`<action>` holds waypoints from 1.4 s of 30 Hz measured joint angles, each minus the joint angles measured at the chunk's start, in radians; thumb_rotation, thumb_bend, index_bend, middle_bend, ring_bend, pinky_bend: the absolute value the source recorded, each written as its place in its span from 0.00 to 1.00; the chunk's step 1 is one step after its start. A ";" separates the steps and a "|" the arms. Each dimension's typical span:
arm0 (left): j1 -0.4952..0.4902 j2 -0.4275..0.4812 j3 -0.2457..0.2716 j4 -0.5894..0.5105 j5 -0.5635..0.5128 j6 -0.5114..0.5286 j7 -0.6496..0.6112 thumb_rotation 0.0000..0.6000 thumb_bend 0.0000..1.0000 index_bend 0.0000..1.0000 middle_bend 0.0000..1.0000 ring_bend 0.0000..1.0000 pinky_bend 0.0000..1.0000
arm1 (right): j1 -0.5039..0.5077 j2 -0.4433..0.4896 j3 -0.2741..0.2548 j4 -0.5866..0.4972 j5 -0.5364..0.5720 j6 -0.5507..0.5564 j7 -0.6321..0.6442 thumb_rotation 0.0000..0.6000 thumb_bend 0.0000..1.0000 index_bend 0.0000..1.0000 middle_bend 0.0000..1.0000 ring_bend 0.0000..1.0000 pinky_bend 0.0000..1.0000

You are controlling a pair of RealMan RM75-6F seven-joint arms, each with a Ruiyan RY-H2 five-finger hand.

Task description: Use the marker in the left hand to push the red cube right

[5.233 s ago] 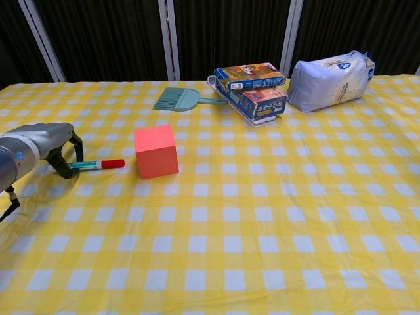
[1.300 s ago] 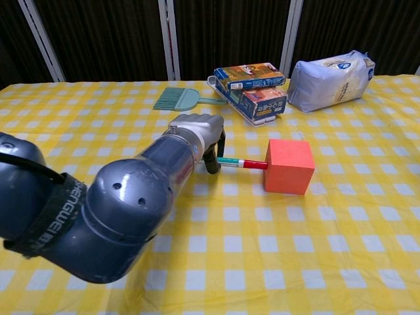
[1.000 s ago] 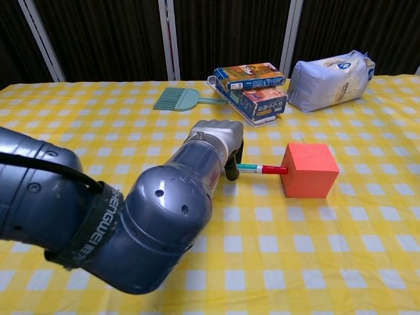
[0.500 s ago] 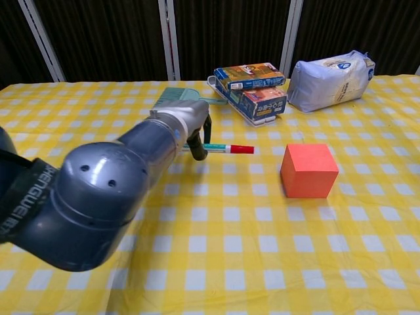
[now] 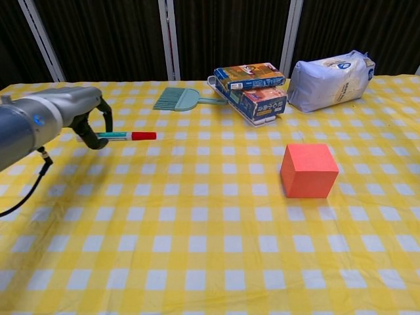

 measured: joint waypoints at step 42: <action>0.357 0.382 0.258 -0.103 0.658 0.178 -0.520 1.00 0.21 0.05 0.00 0.00 0.07 | -0.005 -0.020 0.002 0.018 -0.021 0.034 -0.035 1.00 0.30 0.00 0.00 0.00 0.00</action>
